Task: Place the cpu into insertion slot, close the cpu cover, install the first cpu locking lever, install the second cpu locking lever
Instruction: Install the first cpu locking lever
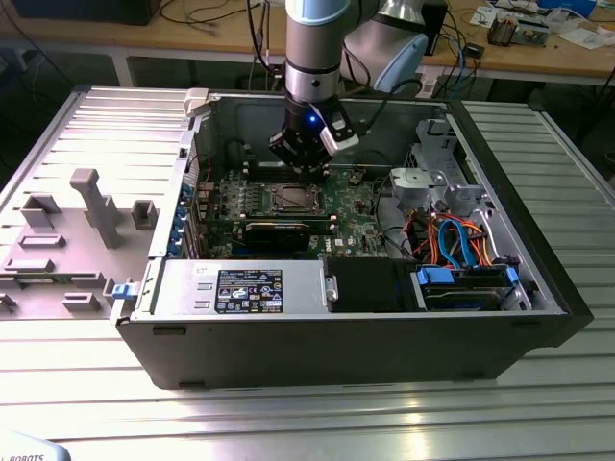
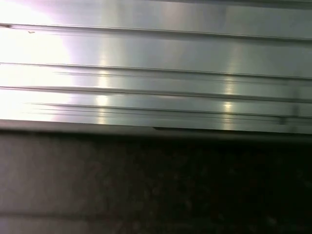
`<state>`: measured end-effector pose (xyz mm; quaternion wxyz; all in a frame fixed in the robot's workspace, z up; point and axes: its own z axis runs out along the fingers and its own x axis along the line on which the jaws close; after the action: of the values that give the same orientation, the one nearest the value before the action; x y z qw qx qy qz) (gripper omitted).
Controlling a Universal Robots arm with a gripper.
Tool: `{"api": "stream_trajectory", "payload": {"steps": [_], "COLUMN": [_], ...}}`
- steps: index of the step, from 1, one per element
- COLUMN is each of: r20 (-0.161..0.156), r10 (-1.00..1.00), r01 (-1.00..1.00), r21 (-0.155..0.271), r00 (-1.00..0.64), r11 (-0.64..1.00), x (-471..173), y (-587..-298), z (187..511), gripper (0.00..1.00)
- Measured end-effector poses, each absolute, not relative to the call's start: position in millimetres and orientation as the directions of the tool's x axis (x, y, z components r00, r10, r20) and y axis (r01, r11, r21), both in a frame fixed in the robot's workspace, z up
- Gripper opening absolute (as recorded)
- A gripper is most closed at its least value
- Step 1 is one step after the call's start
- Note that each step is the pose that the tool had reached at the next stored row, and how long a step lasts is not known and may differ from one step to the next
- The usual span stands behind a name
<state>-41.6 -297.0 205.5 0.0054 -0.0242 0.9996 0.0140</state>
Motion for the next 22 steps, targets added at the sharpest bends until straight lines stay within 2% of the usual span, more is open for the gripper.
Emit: {"api": "stream_trajectory", "payload": {"steps": [22], "r20": [-0.012], "r10": [-0.048], "r01": [-0.048], "r21": [0.027], "r00": [-0.999], "r11": [0.998], "x": [-41.0], "y": [-297.0], "z": [207.1], "gripper": [0.11]}}
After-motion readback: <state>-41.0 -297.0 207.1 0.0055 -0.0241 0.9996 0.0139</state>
